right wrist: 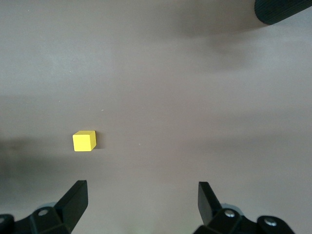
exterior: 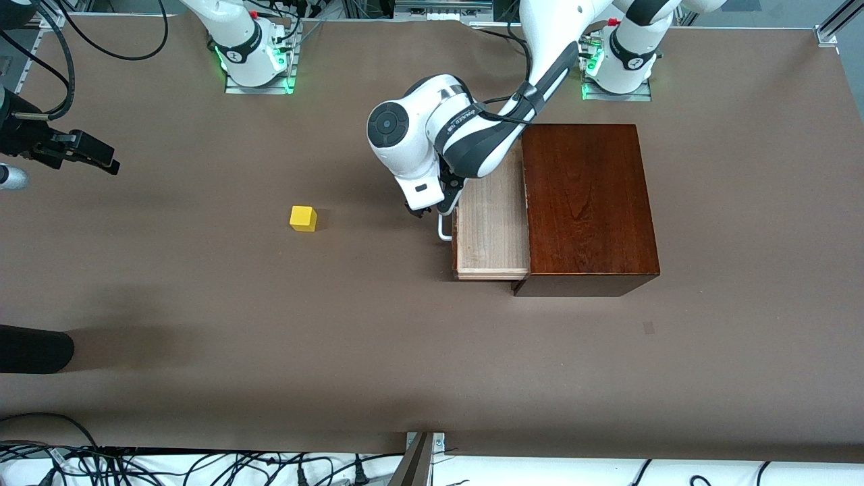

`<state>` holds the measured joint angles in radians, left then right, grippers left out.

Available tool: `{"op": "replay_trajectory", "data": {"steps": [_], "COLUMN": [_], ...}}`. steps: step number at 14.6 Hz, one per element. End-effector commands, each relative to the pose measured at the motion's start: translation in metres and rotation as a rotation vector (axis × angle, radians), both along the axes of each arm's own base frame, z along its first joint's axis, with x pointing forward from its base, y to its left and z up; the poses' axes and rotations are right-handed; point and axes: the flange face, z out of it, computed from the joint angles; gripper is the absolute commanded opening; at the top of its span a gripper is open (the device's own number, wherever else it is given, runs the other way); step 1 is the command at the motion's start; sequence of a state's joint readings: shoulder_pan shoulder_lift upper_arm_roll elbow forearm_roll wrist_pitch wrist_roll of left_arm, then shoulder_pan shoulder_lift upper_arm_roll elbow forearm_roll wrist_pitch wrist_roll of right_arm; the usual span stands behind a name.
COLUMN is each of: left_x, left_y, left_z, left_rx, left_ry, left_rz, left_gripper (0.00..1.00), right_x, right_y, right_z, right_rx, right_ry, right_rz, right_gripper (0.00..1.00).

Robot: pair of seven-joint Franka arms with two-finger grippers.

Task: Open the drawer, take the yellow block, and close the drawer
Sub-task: 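Position the left gripper against the drawer front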

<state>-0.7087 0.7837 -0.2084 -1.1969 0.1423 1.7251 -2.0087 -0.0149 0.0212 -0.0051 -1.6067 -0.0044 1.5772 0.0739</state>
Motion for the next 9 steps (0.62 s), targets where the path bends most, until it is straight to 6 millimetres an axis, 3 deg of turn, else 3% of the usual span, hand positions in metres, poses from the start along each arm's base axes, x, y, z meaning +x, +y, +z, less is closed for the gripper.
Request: {"op": "replay_trajectory", "data": {"steps": [1, 4, 5, 7, 9], "left_x": [0.0024, 0.0029, 0.0023, 0.0034, 0.0033], "left_y": [-0.0028, -0.0022, -0.0028, -0.0037, -0.0051], "left_z": [-0.0035, -0.0059, -0.0058, -0.0024, -0.0036], "left_rx": [0.018, 0.021, 0.02, 0.012, 0.008], "left_ry": [-0.025, -0.023, -0.022, -0.024, -0.022], "left_rz": [0.01, 0.01, 0.006, 0.004, -0.003], "left_gripper": [1.0, 1.0, 0.94, 0.46, 0.29], "right_x": [0.0039, 0.0043, 0.0039, 0.0039, 0.0043], "right_y": [-0.0028, -0.0042, -0.0042, -0.0042, -0.0042], "right_z": [0.0057, 0.0049, 0.0057, 0.0057, 0.0049], "right_rx": [0.0, 0.003, 0.003, 0.003, 0.003], "right_ry": [-0.009, -0.008, -0.009, -0.009, -0.008], "right_rz": [0.002, 0.0, -0.001, 0.0, -0.001], "right_gripper": [1.0, 1.0, 1.0, 1.0, 1.0]}}
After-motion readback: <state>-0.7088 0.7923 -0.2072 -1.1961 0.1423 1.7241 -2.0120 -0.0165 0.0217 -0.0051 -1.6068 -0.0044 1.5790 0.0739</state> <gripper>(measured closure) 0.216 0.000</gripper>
